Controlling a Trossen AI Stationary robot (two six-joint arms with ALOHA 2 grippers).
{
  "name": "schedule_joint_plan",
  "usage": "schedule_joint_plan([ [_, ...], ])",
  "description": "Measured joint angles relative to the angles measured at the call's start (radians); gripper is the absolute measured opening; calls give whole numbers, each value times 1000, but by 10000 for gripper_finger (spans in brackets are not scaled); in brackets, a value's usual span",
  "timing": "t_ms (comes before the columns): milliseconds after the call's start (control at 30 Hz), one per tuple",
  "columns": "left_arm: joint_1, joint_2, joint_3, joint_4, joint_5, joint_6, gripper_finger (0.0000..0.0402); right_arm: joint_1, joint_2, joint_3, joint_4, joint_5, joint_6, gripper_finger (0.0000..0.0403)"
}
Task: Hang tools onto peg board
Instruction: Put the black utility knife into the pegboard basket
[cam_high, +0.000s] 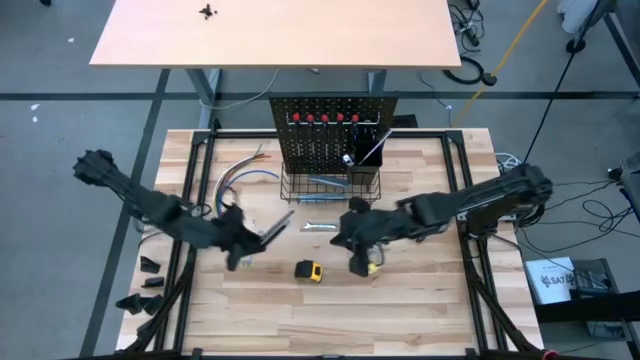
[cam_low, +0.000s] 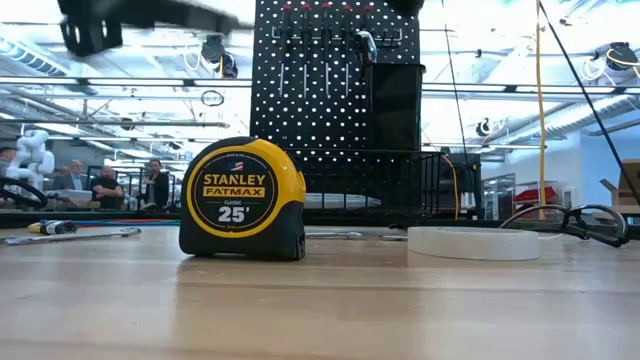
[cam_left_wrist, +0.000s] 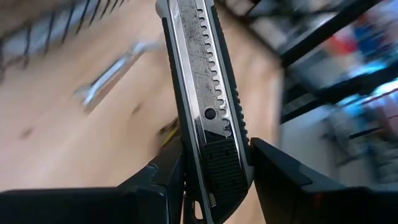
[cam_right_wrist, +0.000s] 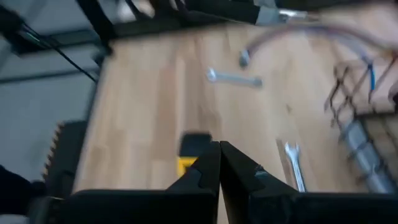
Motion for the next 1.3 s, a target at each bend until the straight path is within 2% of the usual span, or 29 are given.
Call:
schedule_joint_plan([
  [167, -33, -180, 1, 170, -88, 197, 145, 21, -103, 0, 112, -3, -75, 0],
  [333, -44, -255, 1, 472, -133, 553, 145, 25, -145, 0, 327, -3, -157, 0],
  [567, -44, -195, 2, 842, -108, 974, 145, -18, -95, 0, 736, -6, -249, 7],
  [667, -41, -133, 2, 948, -107, 1088, 145, -50, -74, 0, 816, -6, -267, 28],
  [767, -24, -63, 6, 1035, -104, 1138, 145, -81, -56, 27, 807, -14, -268, 62],
  [900, -2, 3, 69, 1038, -75, 1158, 145, -109, -27, 141, 711, -60, -262, 129],
  [1067, 35, 101, 197, 969, -72, 1186, 145, -125, 27, 298, 550, -46, -307, 208],
  [1167, 63, 171, 269, 904, -70, 1186, 145, -127, 68, 355, 549, -26, -313, 237],
  [1300, 99, 227, 353, 838, -76, 1185, 145, -131, 110, 407, 538, -34, -310, 255],
])
